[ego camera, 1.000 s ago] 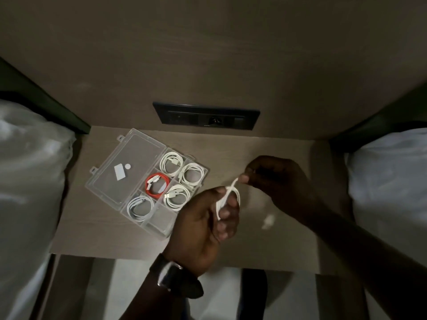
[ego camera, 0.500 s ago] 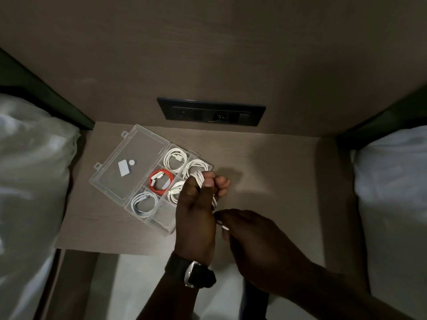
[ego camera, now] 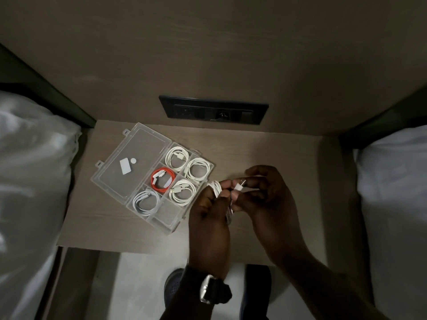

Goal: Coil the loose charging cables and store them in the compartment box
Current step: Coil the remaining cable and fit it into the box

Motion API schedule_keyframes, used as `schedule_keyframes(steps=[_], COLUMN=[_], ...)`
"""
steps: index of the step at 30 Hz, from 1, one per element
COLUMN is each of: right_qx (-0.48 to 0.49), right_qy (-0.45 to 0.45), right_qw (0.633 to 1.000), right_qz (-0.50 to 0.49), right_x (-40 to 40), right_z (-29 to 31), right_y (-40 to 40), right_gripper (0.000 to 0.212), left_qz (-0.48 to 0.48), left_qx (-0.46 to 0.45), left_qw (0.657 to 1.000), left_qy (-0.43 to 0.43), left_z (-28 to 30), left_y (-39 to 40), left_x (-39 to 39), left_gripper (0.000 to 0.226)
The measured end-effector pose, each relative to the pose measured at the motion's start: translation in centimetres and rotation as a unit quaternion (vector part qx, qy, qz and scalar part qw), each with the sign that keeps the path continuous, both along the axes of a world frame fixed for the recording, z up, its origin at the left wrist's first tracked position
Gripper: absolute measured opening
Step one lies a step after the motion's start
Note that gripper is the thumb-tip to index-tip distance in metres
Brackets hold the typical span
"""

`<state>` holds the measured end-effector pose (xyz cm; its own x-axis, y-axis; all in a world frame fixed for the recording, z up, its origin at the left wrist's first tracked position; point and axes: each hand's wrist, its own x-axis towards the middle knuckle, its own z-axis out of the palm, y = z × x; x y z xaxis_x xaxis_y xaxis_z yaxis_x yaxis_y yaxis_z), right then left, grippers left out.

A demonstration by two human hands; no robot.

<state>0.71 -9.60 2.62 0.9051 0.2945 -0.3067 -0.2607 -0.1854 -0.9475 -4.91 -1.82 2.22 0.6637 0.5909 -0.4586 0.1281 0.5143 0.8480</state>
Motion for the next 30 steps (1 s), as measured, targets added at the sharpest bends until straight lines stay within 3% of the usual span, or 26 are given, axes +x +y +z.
schedule_keyframes(steps=[3,5,7,9,14,18,21,26,30], right_qx=[-0.143,-0.185,-0.182,-0.185,-0.221,-0.177,-0.185,-0.219,-0.172], right_qy=[-0.154,-0.205,-0.191,-0.186,-0.170,-0.042,-0.046,-0.138,-0.060], right_qw=[0.976,0.951,0.946,0.944,0.939,0.961,0.955,0.921,0.948], right_qz=[0.056,0.136,0.189,0.198,0.204,0.209,0.226,0.290,0.260], right_x=[-1.1,-2.0,-2.7,-3.0,-2.8,-3.5,-4.4,-5.5,-5.6], right_z=[-1.1,-1.6,-2.0,-2.5,-3.9,-5.6,-6.7,-7.4,-8.0], right_y=[0.3,0.4,0.2,0.0,1.0,2.5,3.0,3.8,5.6], right_gripper=[0.026,0.030,0.037,0.036,0.016,0.026,0.029,0.018,0.033], left_qz=[0.030,0.057,0.107,0.123,0.099,0.036,0.052,0.048,-0.018], left_qx=[0.016,-0.040,-0.161,-0.183,-0.128,-0.123,-0.102,-0.063,0.014], left_qw=[0.999,0.996,0.981,0.975,0.983,0.978,0.968,0.973,0.983], left_qy=[0.040,0.049,0.026,0.042,0.087,0.162,0.223,0.215,0.184], left_z=[-0.4,-0.6,-0.9,-1.1,-2.6,-4.7,-5.7,-6.6,-6.0], left_y=[-1.3,-1.2,-0.7,-0.6,0.2,2.9,3.6,3.0,4.4], left_x=[-0.1,-0.1,-0.4,-0.9,-2.8,-4.9,-5.4,-6.0,-7.0], left_gripper=[0.022,0.020,0.019,0.020,0.023,0.024,0.010,0.020,0.027])
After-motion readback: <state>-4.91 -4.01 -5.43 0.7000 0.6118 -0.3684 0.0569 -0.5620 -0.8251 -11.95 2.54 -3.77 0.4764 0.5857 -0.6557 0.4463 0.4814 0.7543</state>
